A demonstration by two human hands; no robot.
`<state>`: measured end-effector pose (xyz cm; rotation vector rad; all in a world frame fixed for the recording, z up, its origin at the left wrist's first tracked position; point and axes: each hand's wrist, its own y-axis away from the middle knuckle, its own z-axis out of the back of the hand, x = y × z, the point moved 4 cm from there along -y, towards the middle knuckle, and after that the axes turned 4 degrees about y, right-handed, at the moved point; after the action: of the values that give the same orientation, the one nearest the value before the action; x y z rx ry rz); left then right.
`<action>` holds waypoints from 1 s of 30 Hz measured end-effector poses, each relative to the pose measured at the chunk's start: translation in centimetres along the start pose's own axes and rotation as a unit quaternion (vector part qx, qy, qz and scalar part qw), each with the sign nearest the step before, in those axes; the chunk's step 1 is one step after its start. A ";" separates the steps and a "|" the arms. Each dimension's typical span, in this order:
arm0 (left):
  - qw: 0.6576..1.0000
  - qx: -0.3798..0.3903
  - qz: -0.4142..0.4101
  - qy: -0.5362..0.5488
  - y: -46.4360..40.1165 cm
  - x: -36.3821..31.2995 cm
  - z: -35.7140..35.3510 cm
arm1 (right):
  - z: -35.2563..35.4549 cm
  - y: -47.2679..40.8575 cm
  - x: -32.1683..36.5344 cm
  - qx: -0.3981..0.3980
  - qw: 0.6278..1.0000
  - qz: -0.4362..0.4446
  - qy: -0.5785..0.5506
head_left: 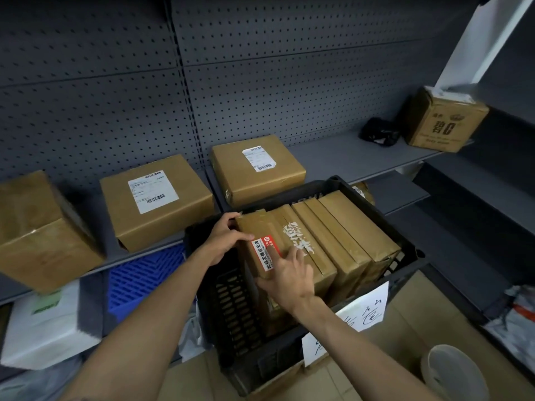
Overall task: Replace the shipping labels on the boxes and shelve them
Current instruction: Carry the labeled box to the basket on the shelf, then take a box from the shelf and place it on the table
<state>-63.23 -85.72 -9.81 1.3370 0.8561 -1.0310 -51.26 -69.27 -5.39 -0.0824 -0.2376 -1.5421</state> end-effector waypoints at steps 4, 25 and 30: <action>1.000 0.002 0.017 -0.016 -0.4 1.3 -0.4 | -0.6 -0.1 -0.1 -0.019 0.995 0.054 0.078; 0.909 0.015 -0.076 -0.410 2.9 -4.0 -0.5 | 2.0 -1.9 -2.7 -0.017 0.994 0.097 0.042; 0.817 0.049 -0.173 -0.548 4.3 -9.4 -3.5 | 8.0 -3.5 -6.0 -0.068 0.994 0.066 0.063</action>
<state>-62.09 -81.52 0.27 0.4464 0.1329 -1.8608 -55.58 -61.95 0.82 -0.1063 -0.0261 -1.4255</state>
